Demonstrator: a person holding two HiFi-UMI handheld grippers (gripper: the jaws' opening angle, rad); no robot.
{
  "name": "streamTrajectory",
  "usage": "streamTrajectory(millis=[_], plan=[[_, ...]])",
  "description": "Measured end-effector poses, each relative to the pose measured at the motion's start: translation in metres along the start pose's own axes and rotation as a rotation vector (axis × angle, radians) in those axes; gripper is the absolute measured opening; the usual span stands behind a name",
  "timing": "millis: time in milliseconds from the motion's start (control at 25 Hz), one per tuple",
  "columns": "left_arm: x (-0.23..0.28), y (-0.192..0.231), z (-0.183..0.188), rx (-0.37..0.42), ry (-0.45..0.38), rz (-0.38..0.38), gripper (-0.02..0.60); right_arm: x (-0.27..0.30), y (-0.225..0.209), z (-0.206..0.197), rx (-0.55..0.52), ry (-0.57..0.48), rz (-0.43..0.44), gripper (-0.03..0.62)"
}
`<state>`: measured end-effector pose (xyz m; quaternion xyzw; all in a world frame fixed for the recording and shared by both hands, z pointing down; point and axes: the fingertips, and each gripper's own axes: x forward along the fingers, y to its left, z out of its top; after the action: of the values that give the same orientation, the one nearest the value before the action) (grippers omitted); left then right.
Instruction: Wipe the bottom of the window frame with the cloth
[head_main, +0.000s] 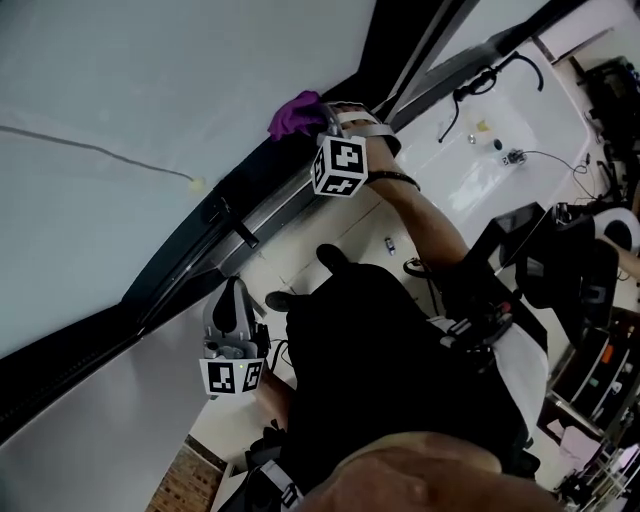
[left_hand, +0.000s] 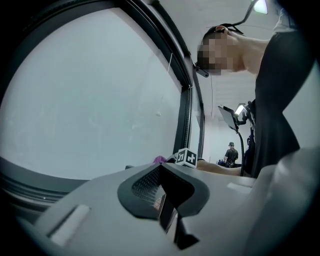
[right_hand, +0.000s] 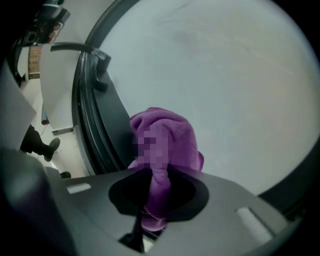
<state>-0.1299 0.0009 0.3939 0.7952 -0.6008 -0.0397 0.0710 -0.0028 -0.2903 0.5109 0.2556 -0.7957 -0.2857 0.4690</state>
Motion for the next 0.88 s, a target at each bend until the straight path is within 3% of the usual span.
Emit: streamTrajectory(millis=[160,320,480,600,640,720,840,880], plan=[[0.001,0.0,-0.008,-0.011,0.0,0.002,0.002,0.013,-0.041,-0.079,-0.011,0.233,-0.098,0.055],[0.002,-0.001,-0.009,-0.015,-0.007,0.006,0.003,0.016,-0.065,-0.121,-0.012,0.404,-0.183,0.055],[0.001,-0.001,-0.008,-0.011,-0.009,0.017,0.003,0.018,-0.072,-0.13,0.097,0.404,-0.192,0.057],[-0.006,0.003,-0.006,-0.009,-0.01,0.019,0.002,-0.012,-0.068,-0.134,0.195,0.378,-0.223,0.063],[-0.008,0.005,-0.005,-0.011,-0.01,0.023,0.002,-0.027,-0.066,-0.126,0.225,0.337,-0.234,0.063],[-0.011,0.01,-0.005,-0.015,-0.011,0.038,0.002,-0.052,-0.054,-0.081,0.313,0.141,-0.182,0.063],[-0.011,0.014,-0.005,-0.016,-0.021,0.043,0.002,-0.072,-0.017,0.023,0.476,-0.258,0.054,0.064],[-0.01,0.013,-0.003,-0.014,-0.023,0.039,0.002,-0.072,-0.002,0.054,0.496,-0.349,0.131,0.063]])
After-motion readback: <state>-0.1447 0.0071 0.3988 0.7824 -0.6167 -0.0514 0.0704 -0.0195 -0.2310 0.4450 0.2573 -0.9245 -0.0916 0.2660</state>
